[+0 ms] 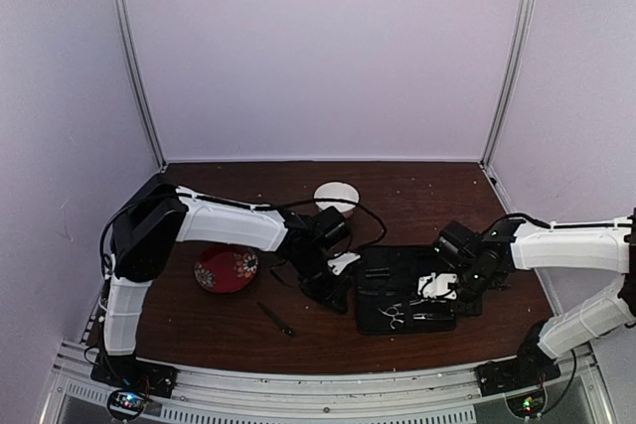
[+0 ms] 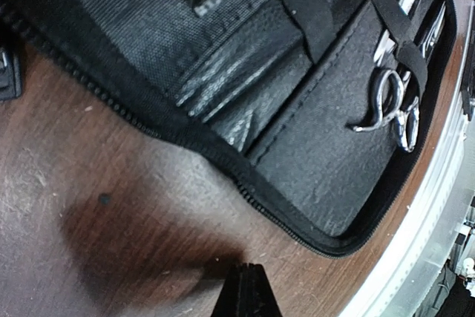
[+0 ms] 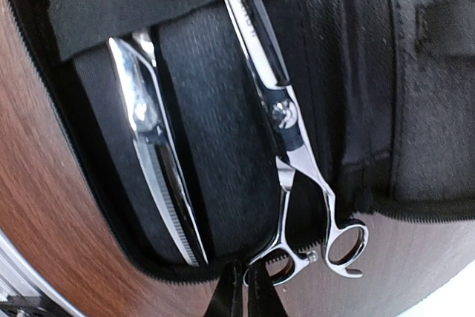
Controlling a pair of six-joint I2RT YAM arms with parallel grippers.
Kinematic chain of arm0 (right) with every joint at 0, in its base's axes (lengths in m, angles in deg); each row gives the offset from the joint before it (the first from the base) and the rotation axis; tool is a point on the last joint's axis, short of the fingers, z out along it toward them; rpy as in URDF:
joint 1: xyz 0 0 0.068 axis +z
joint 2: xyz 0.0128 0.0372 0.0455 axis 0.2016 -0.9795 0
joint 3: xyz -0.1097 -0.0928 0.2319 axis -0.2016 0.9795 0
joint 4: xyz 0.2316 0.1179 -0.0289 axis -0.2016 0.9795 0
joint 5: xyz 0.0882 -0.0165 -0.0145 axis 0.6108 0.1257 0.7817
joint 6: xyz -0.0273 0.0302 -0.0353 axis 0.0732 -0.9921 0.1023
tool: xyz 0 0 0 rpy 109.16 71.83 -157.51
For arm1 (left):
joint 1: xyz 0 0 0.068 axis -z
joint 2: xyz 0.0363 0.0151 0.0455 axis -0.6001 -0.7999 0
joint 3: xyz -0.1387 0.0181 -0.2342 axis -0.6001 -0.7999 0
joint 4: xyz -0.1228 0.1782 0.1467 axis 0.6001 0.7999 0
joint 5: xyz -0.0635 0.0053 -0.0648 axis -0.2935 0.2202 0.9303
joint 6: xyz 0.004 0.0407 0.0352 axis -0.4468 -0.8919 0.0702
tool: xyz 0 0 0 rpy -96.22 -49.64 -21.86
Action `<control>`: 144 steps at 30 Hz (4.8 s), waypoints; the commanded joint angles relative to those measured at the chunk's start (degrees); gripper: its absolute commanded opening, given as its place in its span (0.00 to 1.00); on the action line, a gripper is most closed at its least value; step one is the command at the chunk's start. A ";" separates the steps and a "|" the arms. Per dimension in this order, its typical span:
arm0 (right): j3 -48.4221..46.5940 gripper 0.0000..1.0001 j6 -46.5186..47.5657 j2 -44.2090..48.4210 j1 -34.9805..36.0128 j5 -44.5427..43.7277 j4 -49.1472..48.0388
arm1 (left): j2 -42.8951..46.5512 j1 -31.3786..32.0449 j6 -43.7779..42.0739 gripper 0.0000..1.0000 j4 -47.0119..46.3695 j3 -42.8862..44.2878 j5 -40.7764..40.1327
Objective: Sort the hair-cutting tools
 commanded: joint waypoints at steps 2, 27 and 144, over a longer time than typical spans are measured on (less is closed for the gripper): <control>-2.50 0.00 -1.68 -3.53 1.26 3.45 -1.88 | -0.32 0.32 0.32 0.00 -0.65 2.62 1.67; -7.64 0.11 -7.01 -12.87 8.86 7.76 -5.55 | -4.50 0.36 0.23 0.00 -0.68 5.10 2.87; -6.75 0.25 -8.48 13.24 -15.03 7.29 -13.38 | -8.17 -5.22 -24.11 0.40 11.57 23.28 -13.58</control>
